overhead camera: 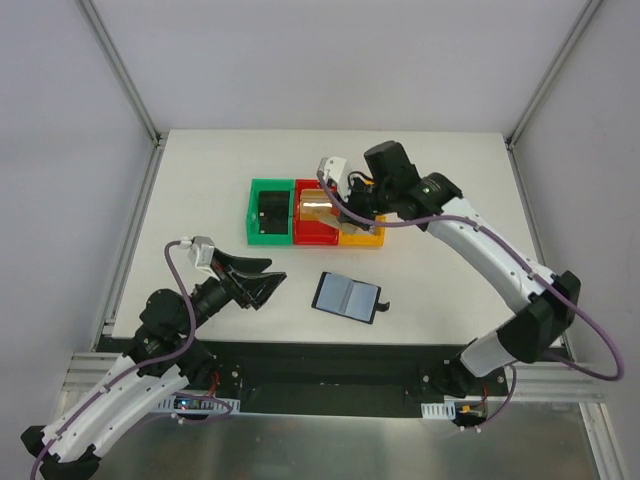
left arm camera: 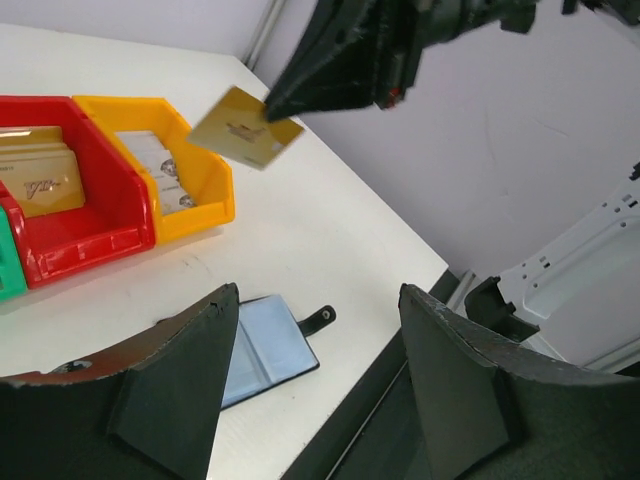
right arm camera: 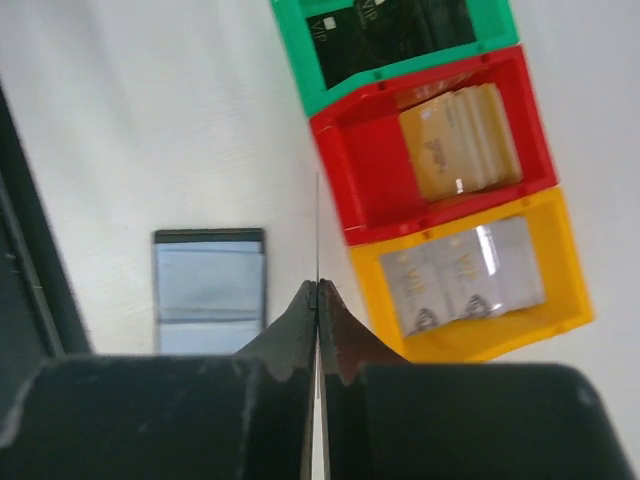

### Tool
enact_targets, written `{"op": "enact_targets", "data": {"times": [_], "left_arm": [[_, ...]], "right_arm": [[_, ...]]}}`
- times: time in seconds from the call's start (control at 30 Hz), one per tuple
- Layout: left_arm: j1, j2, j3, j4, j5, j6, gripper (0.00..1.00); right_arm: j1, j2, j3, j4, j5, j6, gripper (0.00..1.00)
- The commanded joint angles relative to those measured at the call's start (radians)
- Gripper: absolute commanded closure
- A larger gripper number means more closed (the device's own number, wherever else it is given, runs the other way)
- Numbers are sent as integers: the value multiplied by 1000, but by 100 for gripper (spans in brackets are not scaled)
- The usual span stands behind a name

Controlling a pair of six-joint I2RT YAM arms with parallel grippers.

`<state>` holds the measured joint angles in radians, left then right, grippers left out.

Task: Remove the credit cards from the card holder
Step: Place the credit card in the storage box.

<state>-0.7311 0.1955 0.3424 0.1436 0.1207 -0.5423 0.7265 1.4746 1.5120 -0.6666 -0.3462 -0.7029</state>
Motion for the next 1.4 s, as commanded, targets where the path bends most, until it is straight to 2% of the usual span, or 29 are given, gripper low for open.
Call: {"op": "enact_targets", "data": {"times": [0.0,0.2,0.43,0.63,0.9,1.37], "left_arm": [[9,-27,-6,-27,-6,-8,36],[9,-50,-19,-71,13,-4,36],[9,-39,-29,-107,8,-8,37],[9,-21,-43,-110,-13,-16,37],[9,-16,-45,-125,-23,-21,37],[9,-18,-49,-141,-41,-24,37]], "right_arm": [[-38,108,158,-26,-105,-369,100],[-53,228,247,-99,-172,-588,100],[-53,367,332,-162,-177,-681,100],[-50,417,278,-32,-107,-658,100],[-50,480,289,44,-123,-635,100],[-49,595,318,171,-53,-575,100]]}}
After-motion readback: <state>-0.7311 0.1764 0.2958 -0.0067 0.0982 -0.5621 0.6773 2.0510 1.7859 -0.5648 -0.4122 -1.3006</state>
